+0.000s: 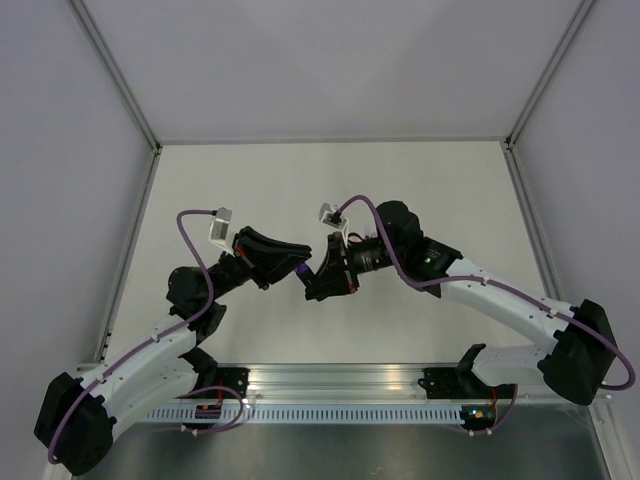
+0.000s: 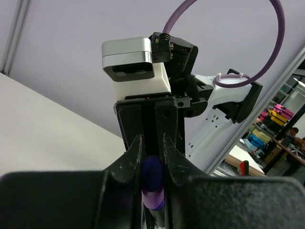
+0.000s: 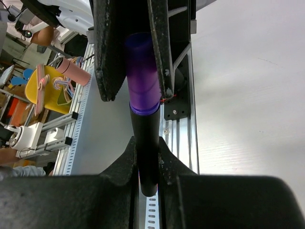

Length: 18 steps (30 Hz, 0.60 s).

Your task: Insert the pens into the pen caps

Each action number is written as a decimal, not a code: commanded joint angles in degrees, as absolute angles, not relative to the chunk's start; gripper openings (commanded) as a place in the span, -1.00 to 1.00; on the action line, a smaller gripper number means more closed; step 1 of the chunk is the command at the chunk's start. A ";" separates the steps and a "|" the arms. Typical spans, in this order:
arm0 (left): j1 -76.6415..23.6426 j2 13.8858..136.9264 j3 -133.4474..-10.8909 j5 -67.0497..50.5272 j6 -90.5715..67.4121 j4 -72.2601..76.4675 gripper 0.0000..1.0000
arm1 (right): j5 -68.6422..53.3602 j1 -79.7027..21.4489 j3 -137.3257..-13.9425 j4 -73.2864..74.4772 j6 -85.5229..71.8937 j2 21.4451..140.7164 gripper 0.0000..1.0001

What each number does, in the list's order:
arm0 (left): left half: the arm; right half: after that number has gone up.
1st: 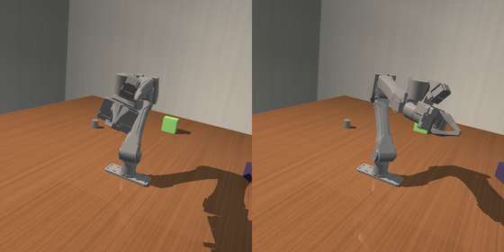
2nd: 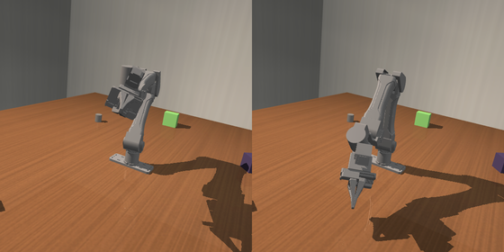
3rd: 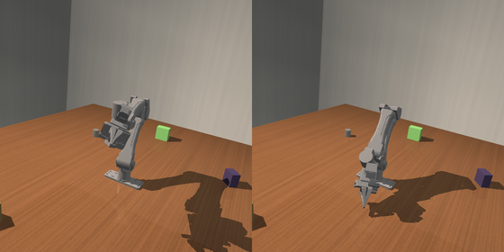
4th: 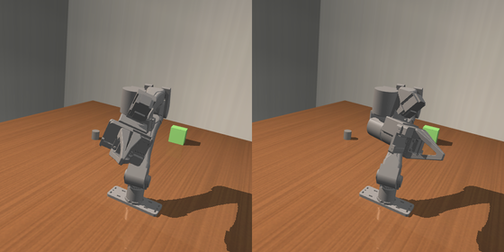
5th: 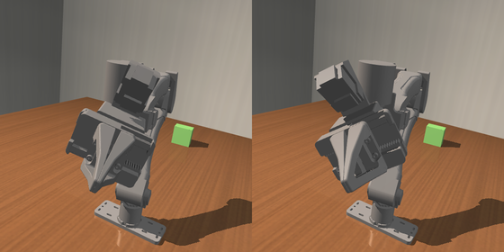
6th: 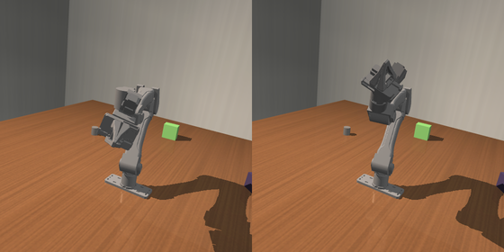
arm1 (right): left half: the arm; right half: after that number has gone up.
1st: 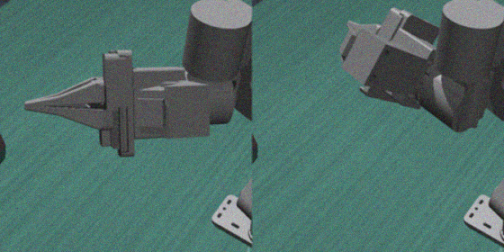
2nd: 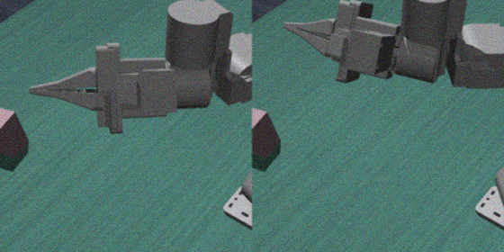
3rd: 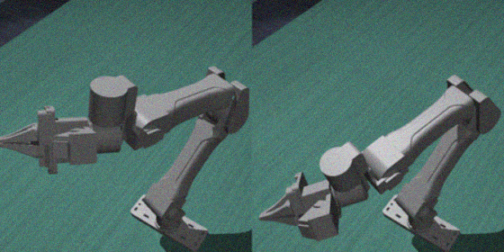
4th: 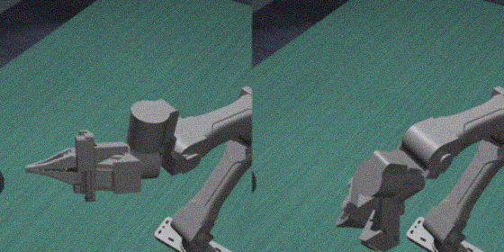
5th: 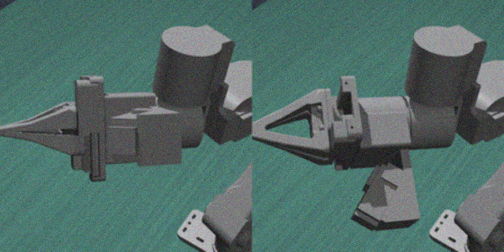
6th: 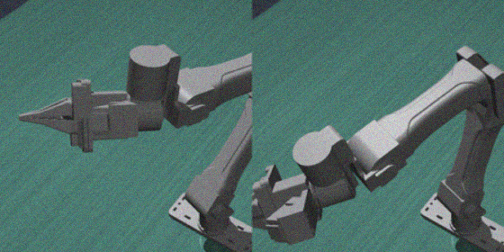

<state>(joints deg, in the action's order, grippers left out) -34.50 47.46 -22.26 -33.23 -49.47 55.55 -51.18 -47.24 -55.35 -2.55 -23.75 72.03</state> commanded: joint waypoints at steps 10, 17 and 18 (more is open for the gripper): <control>-38.85 50.00 -14.85 -43.60 -54.58 47.81 -0.95 | -39.64 -43.59 -70.13 -23.74 -24.09 77.34 -0.99; -40.69 50.71 -13.28 -41.75 -54.14 48.34 -0.95 | -40.08 -43.59 -75.49 -22.15 -22.50 79.54 -1.00; -40.78 50.80 -13.18 -41.57 -54.14 48.25 -0.95 | -39.99 -43.59 -76.63 -21.97 -22.41 79.63 -1.00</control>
<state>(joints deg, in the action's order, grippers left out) -34.35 47.97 -18.65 -20.16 -51.79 61.43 -52.88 -46.26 -64.53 2.11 -22.09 79.90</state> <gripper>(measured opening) 0.189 0.161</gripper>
